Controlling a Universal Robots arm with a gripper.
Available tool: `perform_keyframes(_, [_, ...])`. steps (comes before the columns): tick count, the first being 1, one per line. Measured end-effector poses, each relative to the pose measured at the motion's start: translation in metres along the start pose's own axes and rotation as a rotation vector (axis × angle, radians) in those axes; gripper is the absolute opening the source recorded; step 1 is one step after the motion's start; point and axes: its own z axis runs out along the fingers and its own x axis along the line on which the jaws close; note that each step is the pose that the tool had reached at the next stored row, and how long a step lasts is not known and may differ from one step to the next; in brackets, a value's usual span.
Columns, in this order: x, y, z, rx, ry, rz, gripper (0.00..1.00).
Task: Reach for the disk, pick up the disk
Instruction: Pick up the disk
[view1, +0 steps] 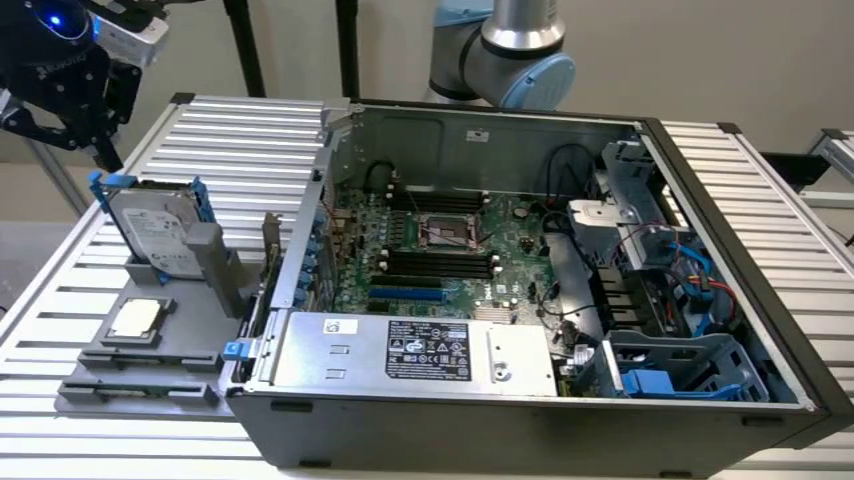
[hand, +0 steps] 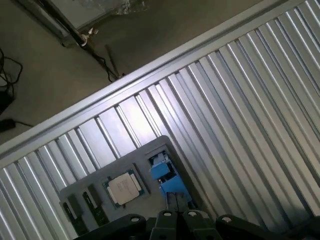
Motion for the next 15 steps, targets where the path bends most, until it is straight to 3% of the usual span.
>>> perform_keyframes(15, [0.0,0.0,-0.0001,0.0001,0.0094,-0.272,0.11])
